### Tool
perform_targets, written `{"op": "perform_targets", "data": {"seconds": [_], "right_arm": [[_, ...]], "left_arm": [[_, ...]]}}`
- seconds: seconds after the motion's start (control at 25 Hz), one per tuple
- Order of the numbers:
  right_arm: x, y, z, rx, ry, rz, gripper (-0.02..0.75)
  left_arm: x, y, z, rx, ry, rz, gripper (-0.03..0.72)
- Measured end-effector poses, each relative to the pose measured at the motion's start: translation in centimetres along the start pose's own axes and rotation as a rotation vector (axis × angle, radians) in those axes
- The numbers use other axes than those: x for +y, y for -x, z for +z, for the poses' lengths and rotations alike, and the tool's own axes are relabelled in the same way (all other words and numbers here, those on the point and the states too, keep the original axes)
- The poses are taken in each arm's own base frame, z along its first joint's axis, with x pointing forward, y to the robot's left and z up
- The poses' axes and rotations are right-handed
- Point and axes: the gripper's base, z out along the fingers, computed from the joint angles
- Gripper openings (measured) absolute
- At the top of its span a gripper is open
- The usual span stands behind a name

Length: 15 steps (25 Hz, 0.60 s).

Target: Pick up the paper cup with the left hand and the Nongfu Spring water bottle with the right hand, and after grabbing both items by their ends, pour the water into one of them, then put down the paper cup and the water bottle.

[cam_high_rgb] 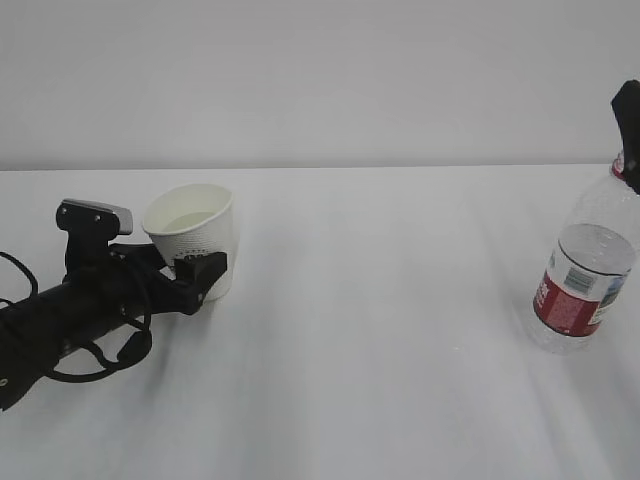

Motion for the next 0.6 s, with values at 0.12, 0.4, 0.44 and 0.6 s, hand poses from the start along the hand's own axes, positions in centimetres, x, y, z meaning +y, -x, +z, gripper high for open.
{"op": "perform_targets", "data": {"seconds": [0.12, 0.4, 0.44, 0.6], "right_arm": [[0.00, 0.00, 0.00, 0.000, 0.000, 0.000, 0.590], [0.00, 0.00, 0.00, 0.000, 0.000, 0.000, 0.590], [0.00, 0.00, 0.00, 0.000, 0.000, 0.000, 0.590], [0.00, 0.00, 0.00, 0.000, 0.000, 0.000, 0.591]], "left_arm": [[0.00, 0.00, 0.00, 0.000, 0.000, 0.000, 0.622], [0.00, 0.00, 0.00, 0.000, 0.000, 0.000, 0.622], [0.00, 0.00, 0.00, 0.000, 0.000, 0.000, 0.622], [0.00, 0.00, 0.00, 0.000, 0.000, 0.000, 0.633]]}}
